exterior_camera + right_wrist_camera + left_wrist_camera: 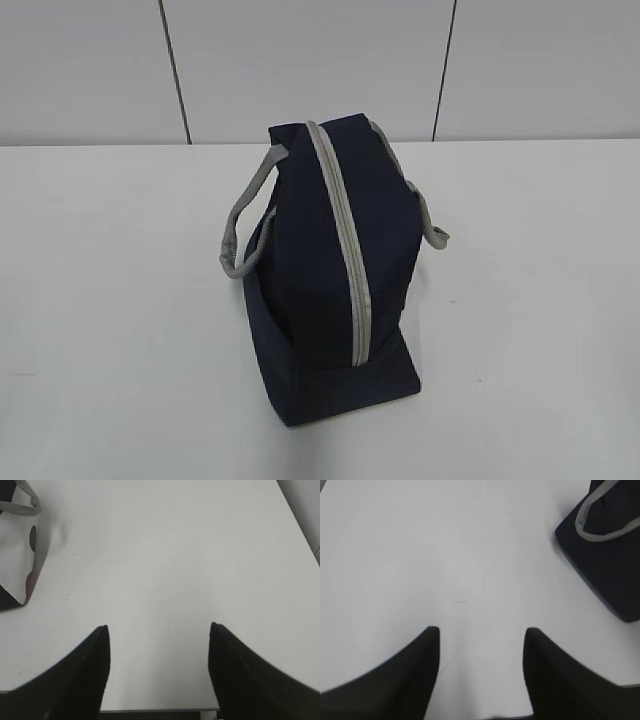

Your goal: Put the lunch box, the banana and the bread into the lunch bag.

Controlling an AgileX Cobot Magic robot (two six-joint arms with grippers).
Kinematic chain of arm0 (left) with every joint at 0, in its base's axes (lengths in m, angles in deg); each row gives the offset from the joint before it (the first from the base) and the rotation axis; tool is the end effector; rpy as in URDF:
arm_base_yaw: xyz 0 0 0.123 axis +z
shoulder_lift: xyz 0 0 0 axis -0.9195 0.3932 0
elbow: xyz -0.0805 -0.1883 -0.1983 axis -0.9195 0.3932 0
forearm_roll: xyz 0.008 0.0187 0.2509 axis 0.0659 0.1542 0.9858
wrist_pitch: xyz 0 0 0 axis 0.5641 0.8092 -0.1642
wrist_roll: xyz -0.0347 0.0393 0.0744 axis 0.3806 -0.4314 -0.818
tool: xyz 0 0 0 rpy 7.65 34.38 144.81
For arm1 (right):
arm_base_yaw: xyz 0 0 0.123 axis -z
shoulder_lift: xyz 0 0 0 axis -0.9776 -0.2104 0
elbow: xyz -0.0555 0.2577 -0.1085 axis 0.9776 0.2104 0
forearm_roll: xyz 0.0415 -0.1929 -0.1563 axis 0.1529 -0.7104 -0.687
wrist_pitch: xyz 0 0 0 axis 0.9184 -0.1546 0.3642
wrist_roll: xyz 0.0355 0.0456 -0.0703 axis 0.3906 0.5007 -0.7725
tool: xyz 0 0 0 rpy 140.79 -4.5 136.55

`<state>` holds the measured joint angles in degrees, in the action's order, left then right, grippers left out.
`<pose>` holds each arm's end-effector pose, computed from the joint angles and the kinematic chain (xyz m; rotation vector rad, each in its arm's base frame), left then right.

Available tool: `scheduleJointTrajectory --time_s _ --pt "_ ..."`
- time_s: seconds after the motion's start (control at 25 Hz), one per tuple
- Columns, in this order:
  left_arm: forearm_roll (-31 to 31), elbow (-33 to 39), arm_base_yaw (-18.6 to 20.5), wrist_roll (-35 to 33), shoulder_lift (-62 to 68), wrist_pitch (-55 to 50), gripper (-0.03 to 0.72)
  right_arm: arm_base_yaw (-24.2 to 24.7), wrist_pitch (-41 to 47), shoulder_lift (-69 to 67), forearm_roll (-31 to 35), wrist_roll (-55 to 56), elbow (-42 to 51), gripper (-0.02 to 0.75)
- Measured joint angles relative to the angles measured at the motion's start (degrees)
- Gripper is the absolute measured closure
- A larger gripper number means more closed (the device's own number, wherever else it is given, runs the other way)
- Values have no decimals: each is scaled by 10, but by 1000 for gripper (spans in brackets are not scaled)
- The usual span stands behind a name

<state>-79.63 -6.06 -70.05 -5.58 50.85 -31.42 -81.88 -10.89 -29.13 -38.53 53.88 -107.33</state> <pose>-0.0116 -0.0011 0.2777 0.0594 2.0571 -0.0595 -0.0112 -0.0131 0.2719 0.0517 2.0979 -0.0729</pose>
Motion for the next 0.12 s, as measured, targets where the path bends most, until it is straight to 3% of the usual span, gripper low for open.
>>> scheduleJointTrajectory --time_s 0.12 --pt "0 0 0 0 0 0 305 0 0 0 0 -1 0 260"
